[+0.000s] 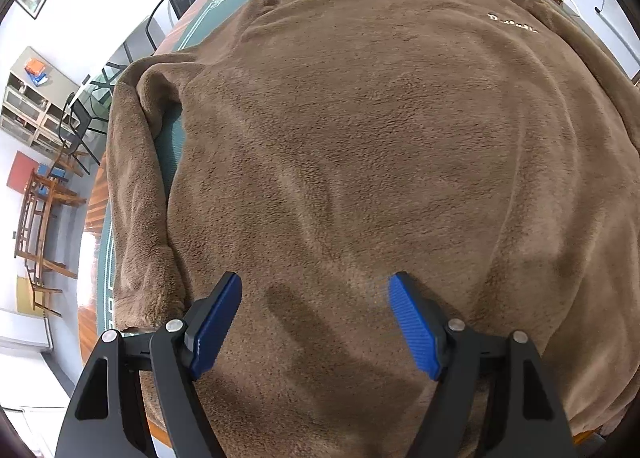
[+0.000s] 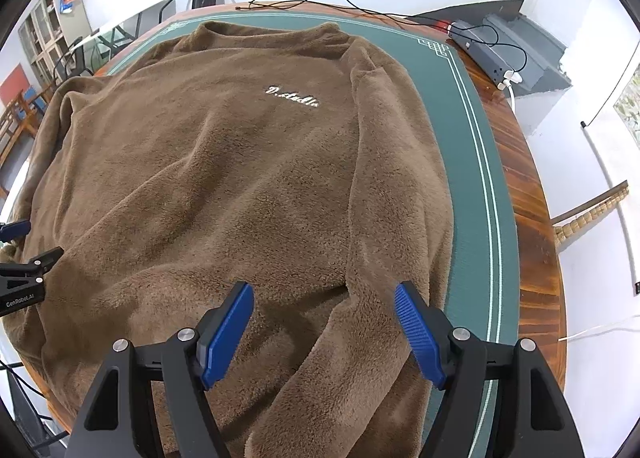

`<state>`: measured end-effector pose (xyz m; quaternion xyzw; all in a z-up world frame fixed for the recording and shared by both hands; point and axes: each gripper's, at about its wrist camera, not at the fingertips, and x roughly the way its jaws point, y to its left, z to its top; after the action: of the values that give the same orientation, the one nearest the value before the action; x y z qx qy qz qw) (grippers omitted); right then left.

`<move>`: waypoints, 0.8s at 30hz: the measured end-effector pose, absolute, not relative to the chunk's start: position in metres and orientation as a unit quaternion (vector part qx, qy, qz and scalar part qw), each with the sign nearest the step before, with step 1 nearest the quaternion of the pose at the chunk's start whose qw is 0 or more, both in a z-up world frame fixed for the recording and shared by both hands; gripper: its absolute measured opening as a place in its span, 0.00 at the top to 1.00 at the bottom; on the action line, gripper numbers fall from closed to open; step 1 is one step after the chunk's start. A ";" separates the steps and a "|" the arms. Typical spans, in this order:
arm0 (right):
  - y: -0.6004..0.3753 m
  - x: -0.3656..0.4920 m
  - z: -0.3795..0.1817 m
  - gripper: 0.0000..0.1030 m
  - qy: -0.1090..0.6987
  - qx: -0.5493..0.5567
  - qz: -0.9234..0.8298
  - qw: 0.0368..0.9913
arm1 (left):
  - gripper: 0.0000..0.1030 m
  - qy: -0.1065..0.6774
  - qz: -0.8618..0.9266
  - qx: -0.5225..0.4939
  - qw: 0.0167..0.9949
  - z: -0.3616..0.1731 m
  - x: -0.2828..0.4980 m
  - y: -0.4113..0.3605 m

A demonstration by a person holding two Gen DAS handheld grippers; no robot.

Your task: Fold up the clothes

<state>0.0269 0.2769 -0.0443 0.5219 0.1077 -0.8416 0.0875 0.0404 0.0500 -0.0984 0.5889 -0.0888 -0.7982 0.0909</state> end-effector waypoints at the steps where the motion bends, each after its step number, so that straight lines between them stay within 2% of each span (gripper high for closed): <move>1: 0.278 0.027 -0.045 0.27 0.107 0.523 -0.841 0.087 | 0.23 -0.085 -0.797 0.591 0.088 -0.099 0.039 0.051; 9: 0.298 0.036 -0.041 0.27 0.102 0.513 -0.848 0.085 | 0.23 -0.079 -0.796 0.596 0.073 -0.101 0.033 0.062; 14: 0.351 0.050 -0.043 0.27 0.045 0.523 -0.848 0.074 | 0.18 -0.079 -0.795 0.597 0.073 -0.101 0.030 0.062; 19: 0.387 0.073 -0.055 0.27 -0.029 0.545 -0.831 0.106 | 0.18 -0.080 -0.794 0.599 0.074 -0.101 0.028 0.062; 24: 0.397 0.096 -0.066 0.27 -0.025 0.567 -0.814 0.124 | 0.16 -0.080 -0.793 0.600 0.075 -0.100 0.025 0.062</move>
<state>0.0959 0.3968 -0.0663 0.5669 -0.0251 -0.8141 0.1237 0.0253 0.0620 -0.1005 0.5997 -0.0798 -0.7927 0.0749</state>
